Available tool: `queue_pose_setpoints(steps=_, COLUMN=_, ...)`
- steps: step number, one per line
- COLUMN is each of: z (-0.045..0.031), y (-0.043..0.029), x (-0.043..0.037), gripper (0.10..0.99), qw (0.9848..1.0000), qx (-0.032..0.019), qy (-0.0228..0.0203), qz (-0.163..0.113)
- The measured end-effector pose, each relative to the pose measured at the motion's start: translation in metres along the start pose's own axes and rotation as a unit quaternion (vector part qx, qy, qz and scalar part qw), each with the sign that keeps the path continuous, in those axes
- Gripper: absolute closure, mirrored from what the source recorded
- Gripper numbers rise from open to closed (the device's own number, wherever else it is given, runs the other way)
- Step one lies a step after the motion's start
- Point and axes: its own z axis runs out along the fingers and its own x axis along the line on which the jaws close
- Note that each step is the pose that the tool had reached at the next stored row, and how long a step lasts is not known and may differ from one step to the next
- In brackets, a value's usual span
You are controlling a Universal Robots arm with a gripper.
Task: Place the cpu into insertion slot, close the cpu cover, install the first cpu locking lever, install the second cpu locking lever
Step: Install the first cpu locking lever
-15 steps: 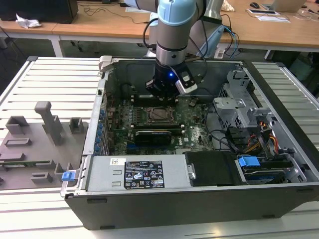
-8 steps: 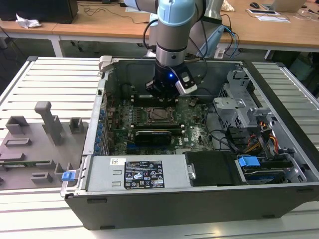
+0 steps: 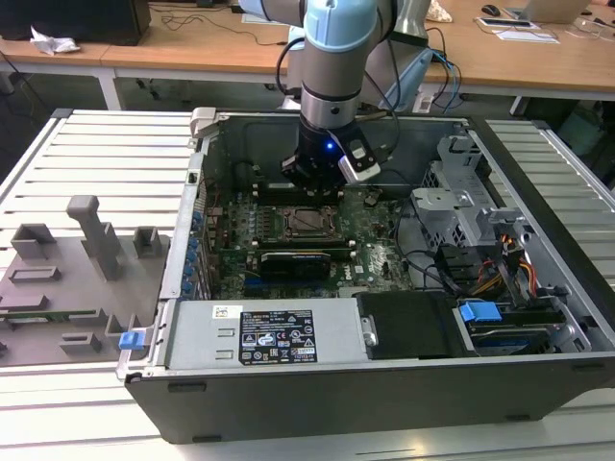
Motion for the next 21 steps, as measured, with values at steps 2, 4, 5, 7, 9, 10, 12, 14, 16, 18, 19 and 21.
queue_pose_setpoints(steps=2, z=-0.0001, y=0.0001, x=-0.0002, gripper=0.984, qw=1.0, qx=-0.0016, qy=-0.0002, qz=0.0)
queue_pose_setpoints(steps=4, z=-0.0013, y=0.0003, x=-0.0003, gripper=0.984, qw=1.0, qx=-0.0019, qy=-0.0003, qz=0.0)
queue_pose_setpoints(steps=5, z=-0.0021, y=0.0005, x=-0.0004, gripper=0.984, qw=1.0, qx=-0.002, qy=-0.0004, qz=0.0)
queue_pose_setpoints(steps=7, z=-0.0051, y=0.0006, x=-0.0003, gripper=0.984, qw=1.0, qx=-0.0016, qy=-0.0001, qz=0.0)
queue_pose_setpoints(steps=9, z=-0.0089, y=0.0011, x=-0.0004, gripper=0.984, qw=1.0, qx=-0.0017, qy=-0.0001, qz=0.0)
queue_pose_setpoints(steps=10, z=-0.0088, y=0.0009, x=-0.0005, gripper=0.984, qw=1.0, qx=-0.0018, qy=-0.0002, qz=0.0)
queue_pose_setpoints(steps=12, z=-0.0091, y=-0.0005, x=-0.0004, gripper=0.984, qw=1.0, qx=-0.0016, qy=-0.0001, qz=0.0)
queue_pose_setpoints(steps=14, z=-0.0092, y=-0.0028, x=-0.0003, gripper=0.984, qw=1.0, qx=-0.0016, qy=-0.0001, qz=0.0)
queue_pose_setpoints(steps=16, z=-0.0095, y=-0.005, x=-0.0002, gripper=0.984, qw=1.0, qx=-0.0016, qy=-0.0001, qz=0.0)
queue_pose_setpoints(steps=18, z=-0.0096, y=-0.0067, x=-0.0001, gripper=0.984, qw=1.0, qx=-0.0017, qy=-0.0001, qz=0.0)
queue_pose_setpoints(steps=19, z=-0.0097, y=-0.0075, x=-0.0001, gripper=0.984, qw=1.0, qx=-0.0016, qy=-0.0001, qz=0.0)
queue_pose_setpoints(steps=21, z=-0.0098, y=-0.0084, x=-0.0001, gripper=0.984, qw=1.0, qx=-0.0017, qy=-0.0001, qz=0.0)
